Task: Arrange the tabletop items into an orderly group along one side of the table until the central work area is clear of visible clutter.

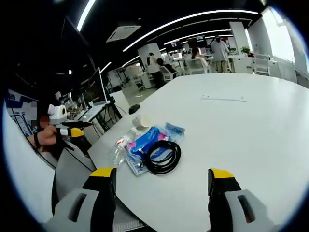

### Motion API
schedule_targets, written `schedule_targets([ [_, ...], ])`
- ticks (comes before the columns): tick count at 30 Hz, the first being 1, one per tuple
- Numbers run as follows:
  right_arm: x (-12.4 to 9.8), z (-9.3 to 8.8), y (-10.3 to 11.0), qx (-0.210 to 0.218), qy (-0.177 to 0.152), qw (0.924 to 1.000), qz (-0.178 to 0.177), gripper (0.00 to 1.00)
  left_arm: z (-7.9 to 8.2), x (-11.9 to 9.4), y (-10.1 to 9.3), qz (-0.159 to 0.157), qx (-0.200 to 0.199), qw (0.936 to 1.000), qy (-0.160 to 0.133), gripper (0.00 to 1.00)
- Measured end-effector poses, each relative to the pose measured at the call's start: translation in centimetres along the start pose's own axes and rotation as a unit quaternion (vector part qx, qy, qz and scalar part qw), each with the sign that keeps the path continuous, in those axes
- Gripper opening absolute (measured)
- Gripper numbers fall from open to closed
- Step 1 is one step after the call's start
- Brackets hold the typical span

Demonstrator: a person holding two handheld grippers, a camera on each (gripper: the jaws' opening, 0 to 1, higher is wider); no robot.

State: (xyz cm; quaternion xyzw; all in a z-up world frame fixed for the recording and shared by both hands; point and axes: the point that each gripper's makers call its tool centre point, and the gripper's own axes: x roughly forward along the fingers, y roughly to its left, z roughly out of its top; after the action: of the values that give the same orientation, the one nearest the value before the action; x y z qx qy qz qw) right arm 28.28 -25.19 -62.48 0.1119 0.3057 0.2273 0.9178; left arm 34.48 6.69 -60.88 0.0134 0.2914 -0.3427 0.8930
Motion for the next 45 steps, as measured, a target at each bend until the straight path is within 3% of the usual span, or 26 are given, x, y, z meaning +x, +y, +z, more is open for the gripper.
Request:
schedule_targets([
  [45,-0.13,-0.51,0.48,0.011,0.002,0.9999,0.001,0.78,-0.75,0.2,-0.45,-0.004,-0.034,0.9994,-0.001,0.73],
])
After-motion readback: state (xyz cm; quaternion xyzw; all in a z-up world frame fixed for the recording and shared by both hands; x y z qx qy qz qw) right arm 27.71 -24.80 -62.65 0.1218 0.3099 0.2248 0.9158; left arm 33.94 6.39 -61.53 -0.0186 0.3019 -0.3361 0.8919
